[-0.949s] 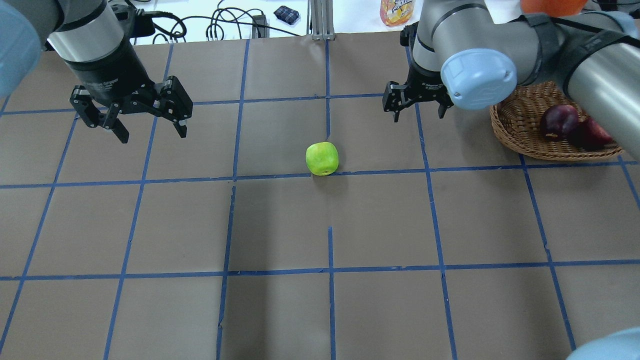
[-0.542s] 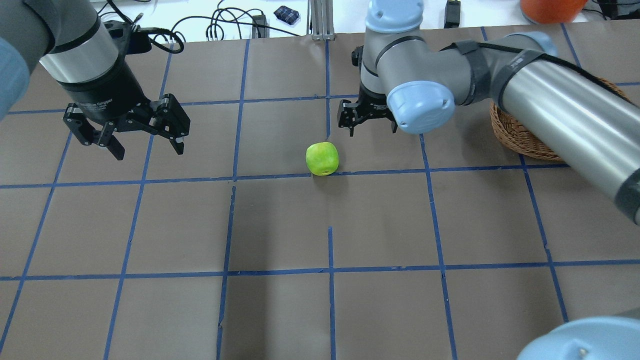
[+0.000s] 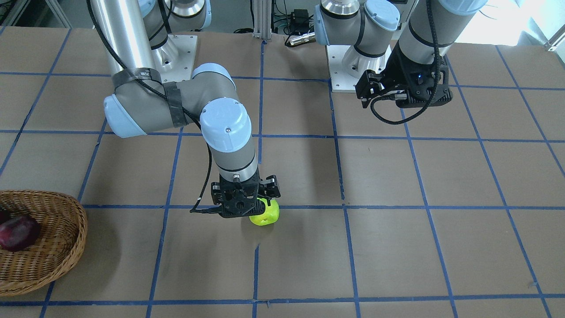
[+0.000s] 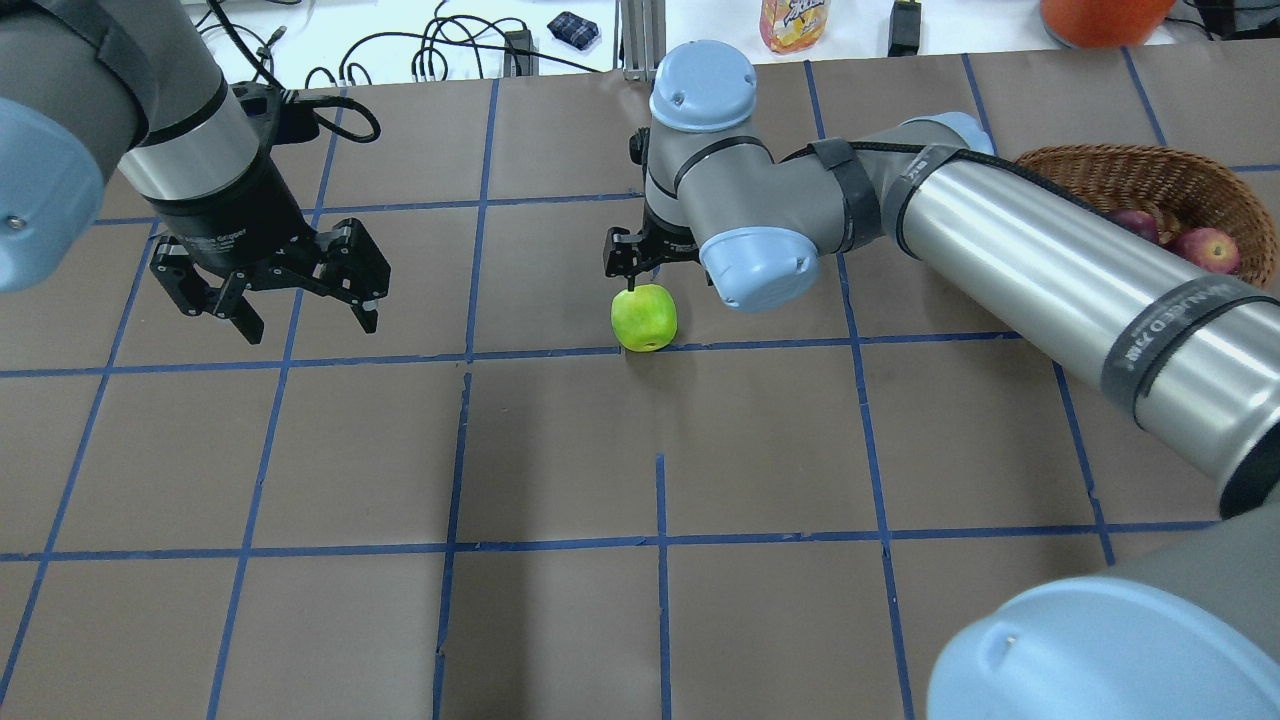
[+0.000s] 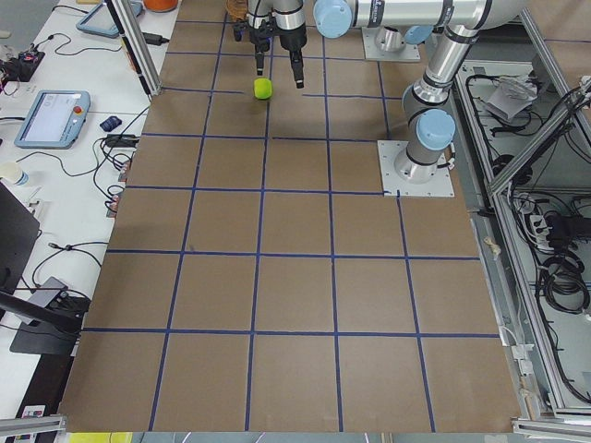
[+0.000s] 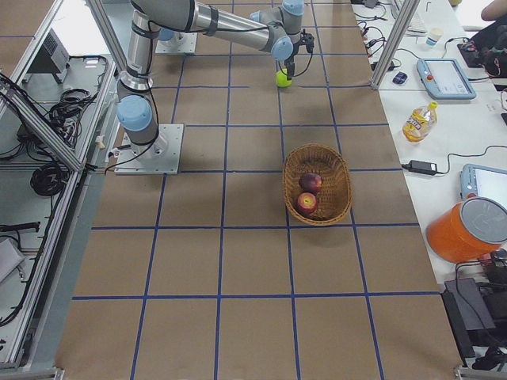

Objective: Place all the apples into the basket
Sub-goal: 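Move the right gripper to the green apple and grasp it, then carry the green apple into the basket and release it with the right gripper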

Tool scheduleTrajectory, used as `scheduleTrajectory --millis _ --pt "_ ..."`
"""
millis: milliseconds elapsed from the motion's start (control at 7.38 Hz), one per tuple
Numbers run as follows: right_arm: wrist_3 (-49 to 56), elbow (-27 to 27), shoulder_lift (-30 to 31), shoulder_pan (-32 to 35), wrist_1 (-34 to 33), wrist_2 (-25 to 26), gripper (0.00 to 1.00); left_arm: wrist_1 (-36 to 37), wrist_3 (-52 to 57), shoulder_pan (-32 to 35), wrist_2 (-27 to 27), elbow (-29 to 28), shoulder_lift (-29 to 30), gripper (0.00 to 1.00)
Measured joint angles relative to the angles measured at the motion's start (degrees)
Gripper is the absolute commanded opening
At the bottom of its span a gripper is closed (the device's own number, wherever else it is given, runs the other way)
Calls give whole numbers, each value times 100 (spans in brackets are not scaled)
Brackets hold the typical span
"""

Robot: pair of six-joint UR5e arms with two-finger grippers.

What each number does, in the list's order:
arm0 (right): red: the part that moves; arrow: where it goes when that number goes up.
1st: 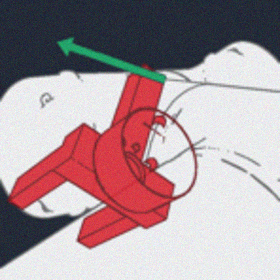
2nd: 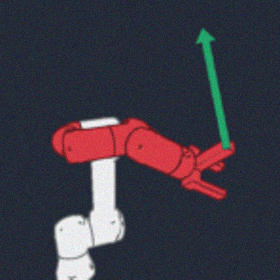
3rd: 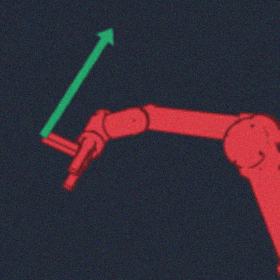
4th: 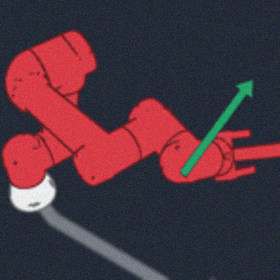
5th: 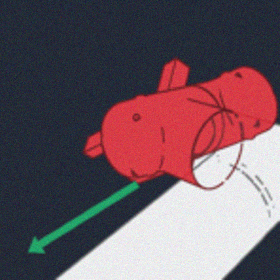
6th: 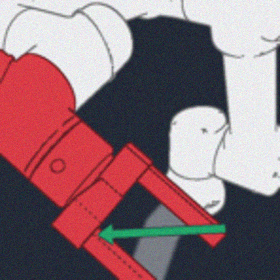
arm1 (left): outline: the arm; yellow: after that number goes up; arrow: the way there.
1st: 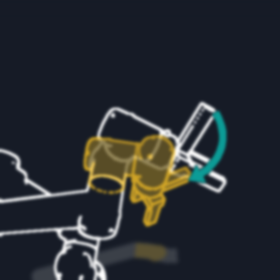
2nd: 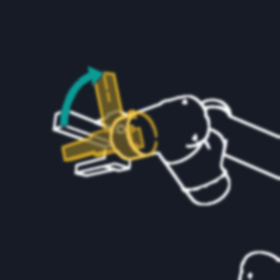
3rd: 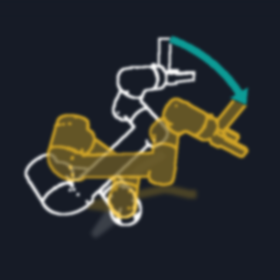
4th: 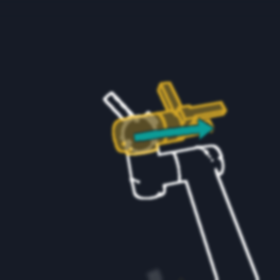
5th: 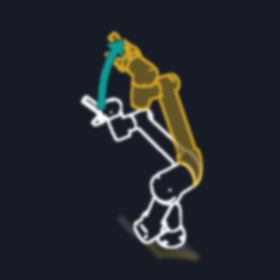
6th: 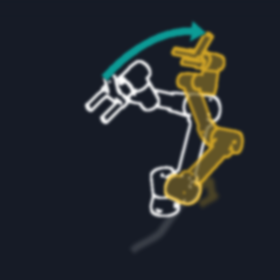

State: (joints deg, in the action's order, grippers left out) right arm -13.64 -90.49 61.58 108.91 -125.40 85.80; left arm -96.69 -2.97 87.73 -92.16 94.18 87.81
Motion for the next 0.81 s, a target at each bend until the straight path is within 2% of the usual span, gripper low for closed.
scheduleTrajectory --millis 542,678,814 --pt "-13 -22 -380 170 -254 -14 100 53 15 -41 13 -161 67 100" --pt "-15 -41 -426 172 -258 6 91 56 18 -53 22 -170 77 100" --pt "-9 -46 -467 174 -266 5 31 64 18 -58 41 -178 88 100"
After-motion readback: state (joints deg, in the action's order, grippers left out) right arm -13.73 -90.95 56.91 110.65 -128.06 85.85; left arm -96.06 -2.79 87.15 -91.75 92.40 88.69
